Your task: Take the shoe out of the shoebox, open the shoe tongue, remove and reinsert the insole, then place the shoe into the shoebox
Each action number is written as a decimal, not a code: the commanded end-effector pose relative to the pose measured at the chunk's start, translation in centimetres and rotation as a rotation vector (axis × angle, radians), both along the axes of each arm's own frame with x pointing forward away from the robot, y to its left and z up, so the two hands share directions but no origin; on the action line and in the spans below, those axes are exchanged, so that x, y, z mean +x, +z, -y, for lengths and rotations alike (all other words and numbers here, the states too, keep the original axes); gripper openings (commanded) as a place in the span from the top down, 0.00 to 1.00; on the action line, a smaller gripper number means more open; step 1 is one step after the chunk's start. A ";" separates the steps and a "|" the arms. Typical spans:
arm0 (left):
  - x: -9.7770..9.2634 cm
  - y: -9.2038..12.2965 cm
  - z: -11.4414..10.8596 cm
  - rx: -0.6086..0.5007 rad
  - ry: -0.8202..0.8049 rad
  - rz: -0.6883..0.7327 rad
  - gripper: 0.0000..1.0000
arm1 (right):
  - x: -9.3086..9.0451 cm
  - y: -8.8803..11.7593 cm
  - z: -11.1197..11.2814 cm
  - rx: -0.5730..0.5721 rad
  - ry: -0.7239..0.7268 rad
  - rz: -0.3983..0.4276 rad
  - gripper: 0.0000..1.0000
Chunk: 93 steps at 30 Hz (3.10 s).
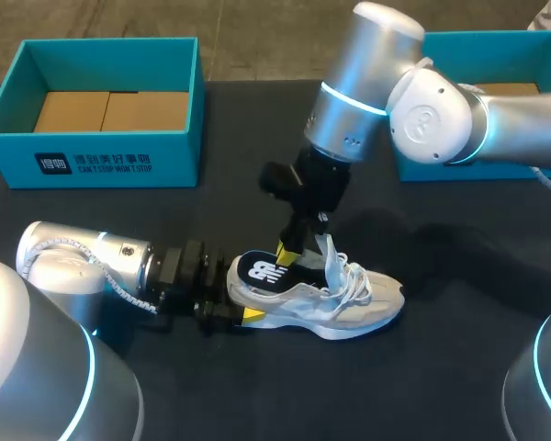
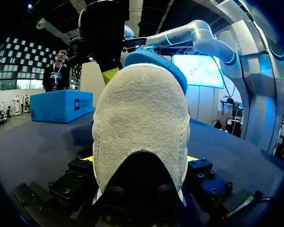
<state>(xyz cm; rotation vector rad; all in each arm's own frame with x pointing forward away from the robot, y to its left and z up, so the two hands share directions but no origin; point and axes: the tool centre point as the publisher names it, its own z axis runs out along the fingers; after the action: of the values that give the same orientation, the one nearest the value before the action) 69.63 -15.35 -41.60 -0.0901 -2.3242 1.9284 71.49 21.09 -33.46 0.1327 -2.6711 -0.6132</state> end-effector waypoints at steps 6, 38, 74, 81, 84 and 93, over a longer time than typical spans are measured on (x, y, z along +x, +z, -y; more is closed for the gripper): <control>0.2 -0.3 -0.1 0.002 0.001 -0.001 1.00 | 0.3 -0.1 0.1 0.081 0.041 -0.004 1.00; 0.2 -0.3 -0.1 0.002 0.001 -0.001 1.00 | 1.8 0.0 -1.3 0.203 0.090 -0.110 0.62; 0.2 -0.3 -0.1 0.002 0.001 -0.001 1.00 | -1.7 -0.4 -0.6 0.087 0.038 -0.274 0.82; 0.2 -0.3 -0.1 0.002 0.001 -0.001 1.00 | -1.8 -0.6 -0.8 0.120 0.023 -0.275 0.83; 0.2 -0.3 -0.1 0.002 0.001 -0.001 1.00 | -1.6 -0.8 -1.1 0.128 0.019 -0.278 0.82; 0.2 -0.3 -0.1 0.002 0.001 -0.001 1.00 | -1.4 -1.3 -1.6 0.133 0.024 -0.285 0.82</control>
<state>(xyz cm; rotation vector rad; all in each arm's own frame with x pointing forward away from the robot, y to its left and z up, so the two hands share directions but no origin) 69.64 -15.33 -41.61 -0.0899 -2.3244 1.9284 69.99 22.26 -34.37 0.1024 -2.3560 -0.7485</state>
